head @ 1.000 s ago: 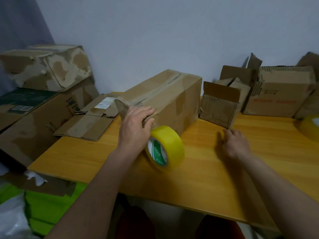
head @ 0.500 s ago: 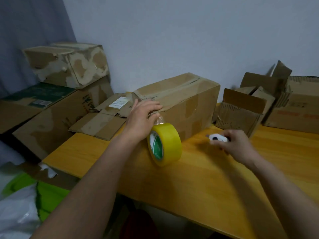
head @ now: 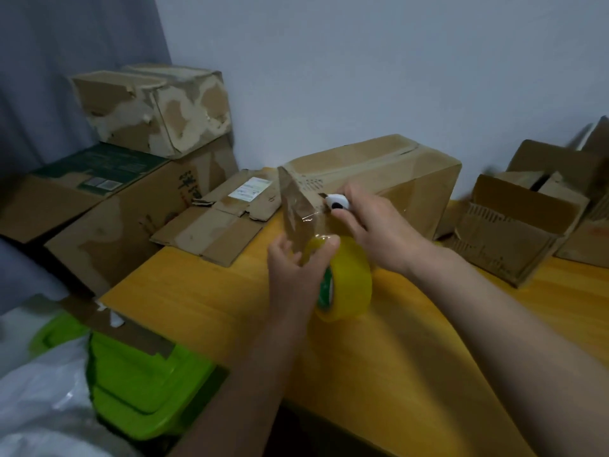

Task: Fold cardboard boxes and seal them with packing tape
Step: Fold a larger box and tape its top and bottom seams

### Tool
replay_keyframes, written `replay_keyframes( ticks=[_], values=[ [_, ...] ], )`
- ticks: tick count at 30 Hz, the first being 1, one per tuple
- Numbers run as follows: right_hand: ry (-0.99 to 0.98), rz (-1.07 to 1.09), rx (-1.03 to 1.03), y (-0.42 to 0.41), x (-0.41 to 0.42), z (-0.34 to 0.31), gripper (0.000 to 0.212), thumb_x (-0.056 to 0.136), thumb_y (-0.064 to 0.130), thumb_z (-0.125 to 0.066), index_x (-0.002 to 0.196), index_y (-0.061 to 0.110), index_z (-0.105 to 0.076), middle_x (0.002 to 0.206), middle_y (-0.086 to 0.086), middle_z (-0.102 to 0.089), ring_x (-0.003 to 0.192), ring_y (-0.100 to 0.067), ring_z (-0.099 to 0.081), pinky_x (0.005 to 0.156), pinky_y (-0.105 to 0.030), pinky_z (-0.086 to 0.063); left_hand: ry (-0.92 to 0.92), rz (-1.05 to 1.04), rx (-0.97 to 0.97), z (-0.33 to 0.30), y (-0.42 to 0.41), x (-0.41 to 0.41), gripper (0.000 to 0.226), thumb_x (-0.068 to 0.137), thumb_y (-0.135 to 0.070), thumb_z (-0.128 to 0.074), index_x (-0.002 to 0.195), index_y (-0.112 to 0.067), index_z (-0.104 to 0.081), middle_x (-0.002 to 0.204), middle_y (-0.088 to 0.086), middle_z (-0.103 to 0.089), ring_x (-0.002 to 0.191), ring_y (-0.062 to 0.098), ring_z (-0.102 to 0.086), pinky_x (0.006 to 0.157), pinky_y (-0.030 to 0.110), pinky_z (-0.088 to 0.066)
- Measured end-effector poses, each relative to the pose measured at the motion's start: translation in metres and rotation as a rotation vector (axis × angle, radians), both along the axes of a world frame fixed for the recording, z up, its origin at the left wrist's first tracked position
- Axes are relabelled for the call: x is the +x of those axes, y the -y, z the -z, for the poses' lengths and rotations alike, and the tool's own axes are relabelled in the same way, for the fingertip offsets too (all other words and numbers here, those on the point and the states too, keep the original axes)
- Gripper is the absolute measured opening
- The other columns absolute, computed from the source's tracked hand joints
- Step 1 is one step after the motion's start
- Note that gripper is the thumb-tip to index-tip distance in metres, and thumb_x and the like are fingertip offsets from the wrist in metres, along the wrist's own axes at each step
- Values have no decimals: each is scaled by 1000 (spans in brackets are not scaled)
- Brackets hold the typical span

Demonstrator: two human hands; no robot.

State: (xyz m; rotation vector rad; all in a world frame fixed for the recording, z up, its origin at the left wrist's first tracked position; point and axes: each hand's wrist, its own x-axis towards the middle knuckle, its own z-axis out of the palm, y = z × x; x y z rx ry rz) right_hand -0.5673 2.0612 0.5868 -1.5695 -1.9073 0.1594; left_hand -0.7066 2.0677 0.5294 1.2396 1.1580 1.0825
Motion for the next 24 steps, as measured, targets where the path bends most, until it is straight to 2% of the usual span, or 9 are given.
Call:
replay_keyframes(
  ticks=[4,7,11,13,16,19,22,24],
  values=[
    [30,12,1,-5,-1,4,12,101,23,-42,109,16,-46,87,-3,-57,77,-20,-50,62,-34,-33,-166,137,48,15,5,10,113,61,-40,-89,149,-26,-21,146,-5,-31,131,15,-37,102,37,-44],
    [69,-19,49,-8,1,8,14,100,21,-43,112,15,-48,89,-3,-59,79,-23,-53,66,-37,-38,-223,150,88,12,1,13,109,59,-36,-91,145,-31,-24,141,-6,-29,130,15,-35,106,42,-41],
    [201,-43,128,-12,5,12,19,98,21,-47,115,13,-54,86,-7,-63,76,-30,-57,65,-41,-45,-77,168,44,13,-1,10,102,40,-55,-85,127,-50,-33,139,-6,-38,125,17,-45,99,44,-48],
    [259,-14,155,-14,4,13,21,98,22,-47,116,13,-55,83,-7,-63,75,-32,-58,63,-42,-45,9,167,8,14,-1,10,95,36,-56,-83,120,-52,-37,134,-5,-47,119,20,-53,93,46,-53],
    [310,10,169,-15,1,14,22,99,22,-46,116,12,-54,75,-2,-53,72,-33,-56,59,-39,-42,51,152,-29,17,-1,13,95,37,-52,-83,121,-47,-40,126,-4,-54,110,20,-59,87,45,-56],
    [293,16,165,-18,2,10,21,97,20,-48,114,10,-55,82,-9,-62,77,-36,-58,61,-41,-42,131,146,-140,16,-6,17,93,34,-45,-87,117,-41,-45,122,0,-59,106,24,-63,86,49,-56],
    [290,9,158,-20,3,7,19,96,17,-50,113,9,-56,81,-9,-62,78,-35,-58,60,-38,-39,252,216,-328,12,-6,19,99,33,-42,-90,123,-24,-55,118,10,-66,100,31,-68,81,48,-57],
    [285,9,162,-20,3,6,19,96,15,-51,113,8,-56,80,-10,-62,78,-36,-58,60,-37,-37,219,191,-316,11,-5,20,97,33,-44,-89,121,-27,-53,117,7,-65,101,30,-67,79,45,-56]
  ],
)
